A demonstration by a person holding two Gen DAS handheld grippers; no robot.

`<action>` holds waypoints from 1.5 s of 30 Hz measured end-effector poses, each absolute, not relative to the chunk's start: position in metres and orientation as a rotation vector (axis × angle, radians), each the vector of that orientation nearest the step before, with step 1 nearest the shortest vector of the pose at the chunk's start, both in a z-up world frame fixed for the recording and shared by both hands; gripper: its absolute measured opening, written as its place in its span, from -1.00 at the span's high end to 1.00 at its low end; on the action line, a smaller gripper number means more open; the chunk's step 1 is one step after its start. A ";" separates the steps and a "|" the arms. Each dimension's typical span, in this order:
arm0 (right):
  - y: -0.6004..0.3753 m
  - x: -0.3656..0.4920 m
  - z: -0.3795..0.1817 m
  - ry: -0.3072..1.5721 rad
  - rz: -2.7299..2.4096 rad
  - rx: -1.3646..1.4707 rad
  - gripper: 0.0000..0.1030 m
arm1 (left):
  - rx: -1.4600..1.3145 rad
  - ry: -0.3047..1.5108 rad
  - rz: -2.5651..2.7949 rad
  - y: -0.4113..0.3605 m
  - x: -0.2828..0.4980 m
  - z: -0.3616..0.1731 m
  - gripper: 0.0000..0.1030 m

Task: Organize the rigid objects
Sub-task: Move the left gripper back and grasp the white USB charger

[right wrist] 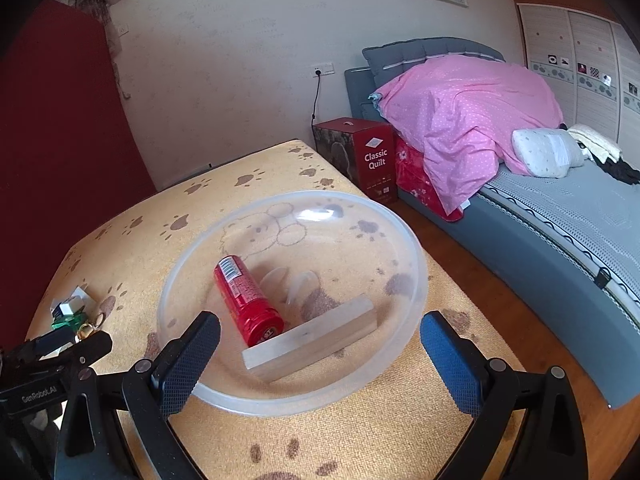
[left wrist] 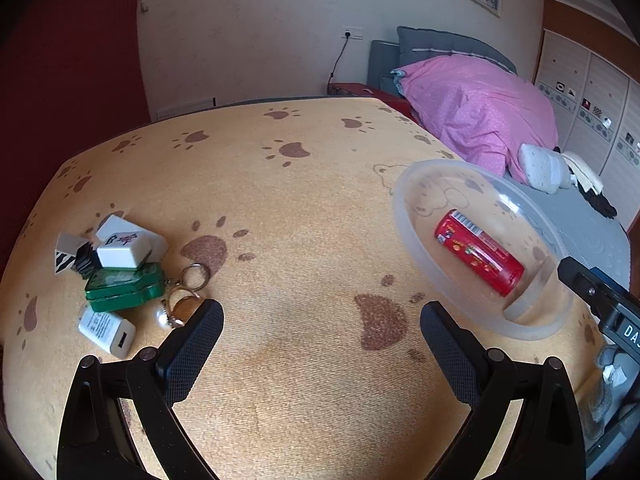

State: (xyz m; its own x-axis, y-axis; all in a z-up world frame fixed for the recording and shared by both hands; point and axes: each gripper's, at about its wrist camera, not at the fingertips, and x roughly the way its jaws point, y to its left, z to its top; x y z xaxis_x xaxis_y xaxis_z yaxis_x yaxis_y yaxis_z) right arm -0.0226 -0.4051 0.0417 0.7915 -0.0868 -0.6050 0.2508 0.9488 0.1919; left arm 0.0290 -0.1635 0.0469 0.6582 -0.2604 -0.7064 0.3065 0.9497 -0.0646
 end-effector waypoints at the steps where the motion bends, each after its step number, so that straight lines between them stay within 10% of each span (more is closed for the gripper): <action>1: -0.401 -0.022 0.042 0.635 -0.174 0.265 -0.98 | 0.055 0.790 -0.309 -0.157 0.030 0.047 -0.93; 35: -0.284 0.002 0.038 0.746 0.129 0.141 -0.98 | -0.019 0.851 -0.029 -0.010 0.062 0.017 -0.93; 45: -0.259 0.007 0.033 0.780 0.186 0.105 -0.98 | -0.030 0.868 -0.110 -0.011 0.070 0.013 -0.45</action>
State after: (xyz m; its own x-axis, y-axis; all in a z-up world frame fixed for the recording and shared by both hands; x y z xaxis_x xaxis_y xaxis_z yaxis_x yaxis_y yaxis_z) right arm 0.0074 -0.2593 0.0329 0.6954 0.2054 -0.6887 -0.1281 0.9784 0.1624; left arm 0.0703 -0.0112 0.0129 0.6413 -0.1090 -0.7595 0.0842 0.9939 -0.0715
